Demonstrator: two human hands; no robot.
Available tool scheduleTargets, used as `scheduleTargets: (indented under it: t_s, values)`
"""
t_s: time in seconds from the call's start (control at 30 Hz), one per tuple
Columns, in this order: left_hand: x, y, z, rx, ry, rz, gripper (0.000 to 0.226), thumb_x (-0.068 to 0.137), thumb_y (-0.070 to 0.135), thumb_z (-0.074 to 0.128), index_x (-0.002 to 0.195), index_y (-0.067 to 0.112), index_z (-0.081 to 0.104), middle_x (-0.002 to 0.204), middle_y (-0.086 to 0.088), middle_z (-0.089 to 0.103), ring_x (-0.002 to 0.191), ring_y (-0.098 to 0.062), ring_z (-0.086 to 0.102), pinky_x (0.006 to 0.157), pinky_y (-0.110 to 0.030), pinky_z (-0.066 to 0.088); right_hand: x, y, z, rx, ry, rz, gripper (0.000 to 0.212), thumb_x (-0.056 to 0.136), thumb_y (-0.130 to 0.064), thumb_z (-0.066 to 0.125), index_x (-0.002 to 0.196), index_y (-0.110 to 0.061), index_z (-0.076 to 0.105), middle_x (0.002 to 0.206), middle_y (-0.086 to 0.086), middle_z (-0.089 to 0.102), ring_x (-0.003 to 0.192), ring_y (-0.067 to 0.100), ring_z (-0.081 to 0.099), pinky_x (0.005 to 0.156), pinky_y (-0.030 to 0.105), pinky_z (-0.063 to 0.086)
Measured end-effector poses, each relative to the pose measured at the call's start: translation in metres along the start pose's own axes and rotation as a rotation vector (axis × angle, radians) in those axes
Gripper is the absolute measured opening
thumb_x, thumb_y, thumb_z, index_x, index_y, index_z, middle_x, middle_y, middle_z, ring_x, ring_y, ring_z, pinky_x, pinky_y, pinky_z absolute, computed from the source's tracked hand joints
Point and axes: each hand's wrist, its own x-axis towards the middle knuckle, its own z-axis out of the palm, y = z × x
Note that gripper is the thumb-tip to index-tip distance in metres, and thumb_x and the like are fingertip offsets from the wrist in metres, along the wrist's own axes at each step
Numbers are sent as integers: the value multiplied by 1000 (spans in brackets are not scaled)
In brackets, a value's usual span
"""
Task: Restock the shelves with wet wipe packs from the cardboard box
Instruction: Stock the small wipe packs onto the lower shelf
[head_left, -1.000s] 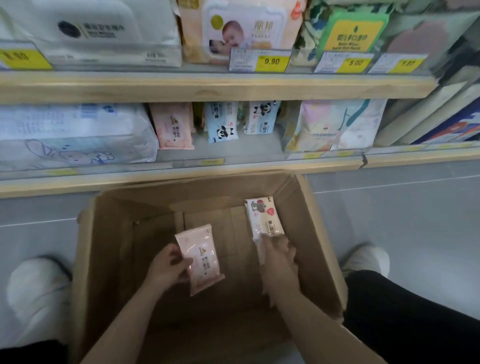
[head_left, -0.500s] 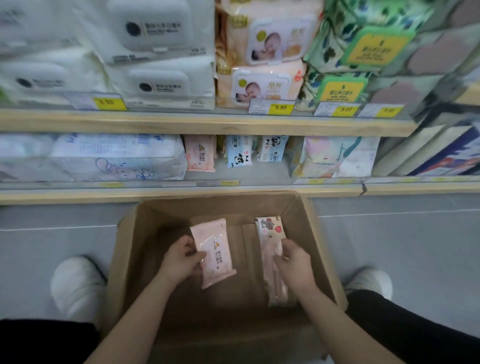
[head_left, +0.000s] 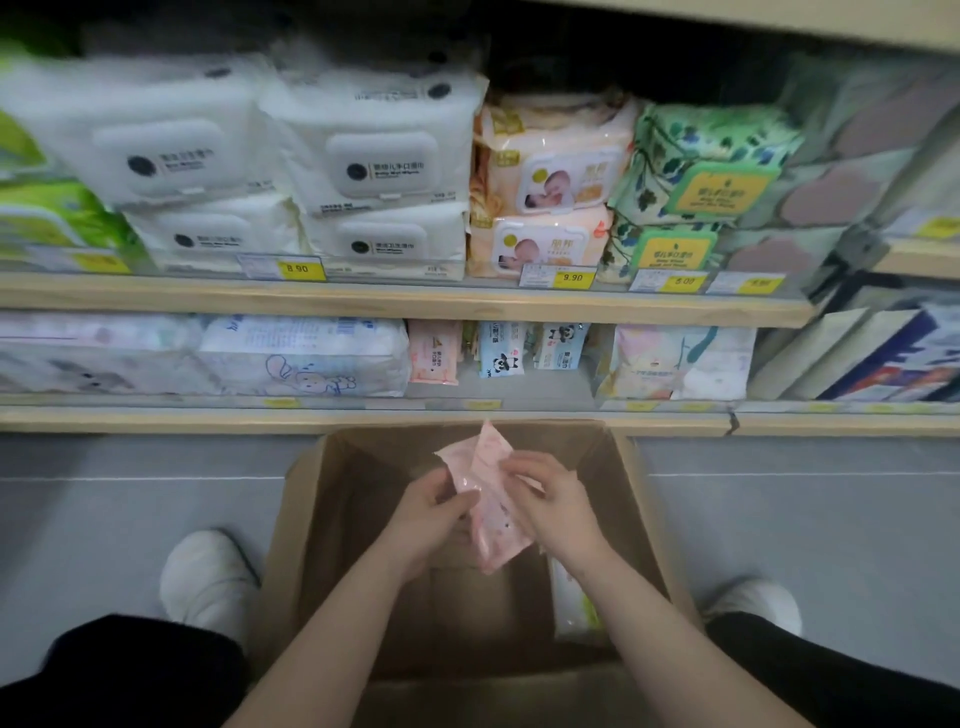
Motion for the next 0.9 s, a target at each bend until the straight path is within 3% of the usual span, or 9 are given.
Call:
scheduleTargets:
  t_s: [0.17,0.27,0.33,0.4,0.5,0.63,0.77,0.83,0.9]
  values:
    - [-10,3,-5,19,-99,-28,24,92,3,53,105,21,61,93,2,71,78,-16,69,61,-31,55,6,4,-19,52,-82,90,42,78,-1,70,115,-22,63,127,2,51,88,9,61,72,12,49]
    - [-8,6,-11,39,-146,-45,25,91,10,56,112,24,61,99,2,71,94,-21,68,76,-39,56,11,8,-32,56,-250,255,61,79,-22,75,132,-28,48,118,-5,59,101,15,62,73,22,54]
    - [-4,8,-14,67,-152,-40,26,91,10,57,114,23,60,101,1,71,97,-21,67,82,-43,53,17,6,-36,25,-286,262,41,79,-25,75,117,-21,60,107,0,68,94,15,67,76,30,57]
    - [1,12,-18,58,-98,-24,25,91,7,55,112,20,60,104,-1,71,94,-18,67,76,-39,54,26,0,-38,-9,-227,218,23,79,-22,74,100,-16,66,97,4,71,87,17,69,75,29,57]
    - [11,21,-37,17,79,10,25,92,5,51,105,24,61,104,3,69,92,-10,64,64,-25,49,51,-13,-36,83,-120,176,12,86,-16,66,97,-11,63,87,0,69,66,2,67,50,12,51]
    - [29,26,-83,-35,265,0,27,91,4,52,98,29,61,100,5,69,94,-12,64,68,-27,53,104,-31,-14,148,9,140,15,89,-20,63,102,-11,61,102,4,68,88,15,67,70,28,58]
    - [47,18,-128,30,303,-1,24,91,5,51,102,24,61,109,1,68,104,-20,63,77,-33,51,155,-34,28,116,91,90,17,88,-15,63,101,-4,64,103,18,68,95,32,65,86,46,53]
    - [53,12,-140,48,280,-3,26,91,7,51,105,27,60,111,3,67,106,-20,62,83,-39,53,179,-28,51,48,119,64,16,88,-14,63,97,-1,66,95,19,68,89,34,63,82,44,52]
    - [59,6,-147,38,283,4,27,90,7,52,104,30,60,111,4,68,106,-20,62,89,-45,52,200,-19,71,-17,161,64,19,88,-17,62,92,1,65,87,18,67,81,30,61,69,31,43]
